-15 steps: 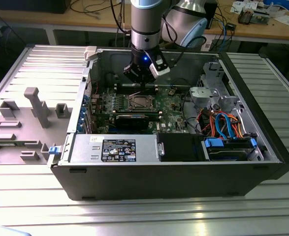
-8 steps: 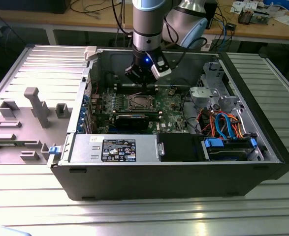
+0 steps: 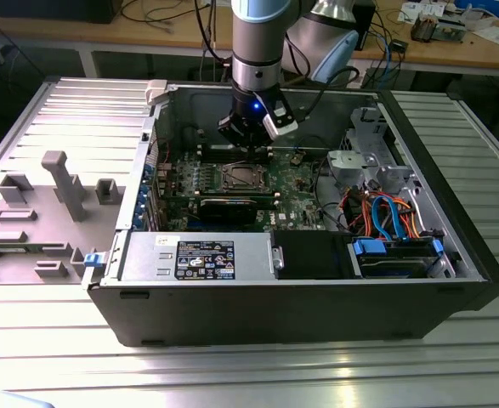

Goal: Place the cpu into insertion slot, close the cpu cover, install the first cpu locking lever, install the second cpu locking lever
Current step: 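Install the first cpu locking lever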

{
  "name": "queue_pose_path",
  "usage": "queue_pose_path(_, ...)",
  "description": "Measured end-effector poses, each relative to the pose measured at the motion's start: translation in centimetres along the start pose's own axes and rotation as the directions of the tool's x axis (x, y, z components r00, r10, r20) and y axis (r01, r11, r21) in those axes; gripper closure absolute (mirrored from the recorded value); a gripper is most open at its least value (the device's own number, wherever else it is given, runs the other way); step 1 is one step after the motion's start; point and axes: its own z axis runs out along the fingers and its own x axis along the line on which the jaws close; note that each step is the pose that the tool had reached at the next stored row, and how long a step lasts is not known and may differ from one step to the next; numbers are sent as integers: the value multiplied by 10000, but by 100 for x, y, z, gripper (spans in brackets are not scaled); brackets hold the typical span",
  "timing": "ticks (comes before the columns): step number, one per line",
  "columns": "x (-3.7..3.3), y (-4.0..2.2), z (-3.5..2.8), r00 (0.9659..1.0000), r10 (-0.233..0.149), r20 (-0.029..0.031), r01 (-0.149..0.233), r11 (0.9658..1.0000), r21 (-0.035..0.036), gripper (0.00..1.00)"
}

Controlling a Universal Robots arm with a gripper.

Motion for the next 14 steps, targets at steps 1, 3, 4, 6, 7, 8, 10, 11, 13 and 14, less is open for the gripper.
queue_pose_path(1, 0, 0, 0, 10000, -1, 0, 1, 10000, 2, 89)
queue_pose_path(3, 0, 0, 0, 10000, 0, 1, 0, 10000, 7, 89)
queue_pose_path(4, 0, 0, 0, 10000, 0, 0, 0, 10000, 10, 89)
queue_pose_path(6, 0, 1, 0, 10000, 0, 0, 0, 10000, 15, 89)
queue_pose_path(7, 0, 1, 0, 10000, 0, 0, 0, 10000, 20, 89)
queue_pose_path(8, 1, 1, 0, 10000, 0, 0, 0, 10000, 23, 89)
queue_pose_path(10, 1, 1, 0, 10000, 0, 0, 0, 10000, 27, 89)
queue_pose_path(11, 1, 1, 0, 10000, 0, 0, 0, 10000, 30, 89)
queue_pose_path(13, 1, 1, 0, 10000, -1, 0, 1, 10000, 34, 89)
queue_pose_path(14, 1, 1, 0, 10000, -1, 0, 1, 10000, 37, 89)
